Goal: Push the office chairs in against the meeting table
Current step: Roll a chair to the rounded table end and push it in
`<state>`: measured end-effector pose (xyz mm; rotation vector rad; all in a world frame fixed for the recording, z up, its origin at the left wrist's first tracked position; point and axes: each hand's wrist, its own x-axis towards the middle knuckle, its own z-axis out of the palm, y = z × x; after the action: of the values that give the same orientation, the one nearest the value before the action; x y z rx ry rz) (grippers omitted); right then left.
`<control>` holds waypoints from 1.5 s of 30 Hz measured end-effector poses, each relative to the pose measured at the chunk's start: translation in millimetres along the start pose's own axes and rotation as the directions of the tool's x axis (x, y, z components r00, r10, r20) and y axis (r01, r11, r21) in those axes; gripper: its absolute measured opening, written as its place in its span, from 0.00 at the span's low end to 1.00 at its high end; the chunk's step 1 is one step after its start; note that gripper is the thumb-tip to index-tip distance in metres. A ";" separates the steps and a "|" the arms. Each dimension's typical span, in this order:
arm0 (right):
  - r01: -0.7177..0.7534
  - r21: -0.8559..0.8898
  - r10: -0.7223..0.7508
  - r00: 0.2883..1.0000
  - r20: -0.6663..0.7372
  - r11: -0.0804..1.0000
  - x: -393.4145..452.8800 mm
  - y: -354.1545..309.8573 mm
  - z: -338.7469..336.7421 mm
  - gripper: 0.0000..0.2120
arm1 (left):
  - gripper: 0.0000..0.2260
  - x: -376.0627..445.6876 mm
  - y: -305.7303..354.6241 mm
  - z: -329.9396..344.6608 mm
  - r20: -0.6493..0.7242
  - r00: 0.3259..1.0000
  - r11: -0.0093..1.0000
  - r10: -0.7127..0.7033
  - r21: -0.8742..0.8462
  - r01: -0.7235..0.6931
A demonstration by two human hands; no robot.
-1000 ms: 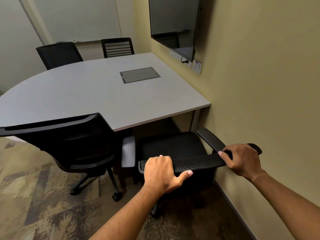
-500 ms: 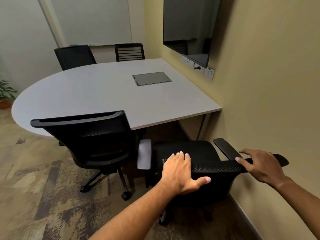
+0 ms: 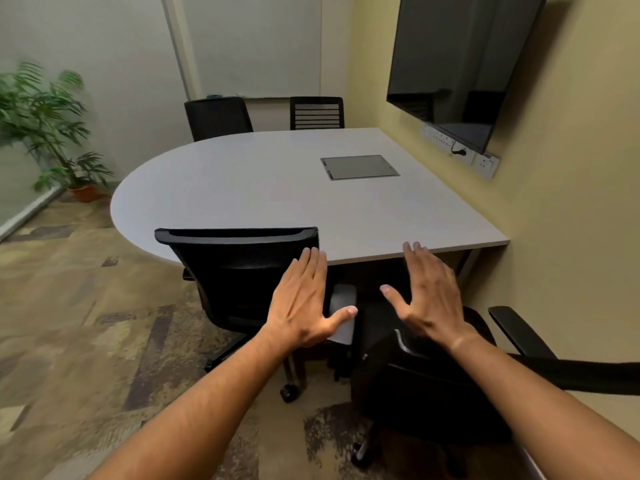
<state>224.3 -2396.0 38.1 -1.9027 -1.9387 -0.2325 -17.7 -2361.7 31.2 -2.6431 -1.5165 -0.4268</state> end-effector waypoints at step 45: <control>-0.144 -0.125 0.168 0.964 0.205 0.982 198.7 -238.6 201.0 0.32 | 0.21 72.2 -409.8 31.3 0.267 0.963 0.997 0.024 0.059 -0.041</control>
<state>-41.9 -2146.8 -23.8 -2.2218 -1.9310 -0.0902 -327.1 -2085.2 -12.6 -2.7599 -1.5201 -0.0178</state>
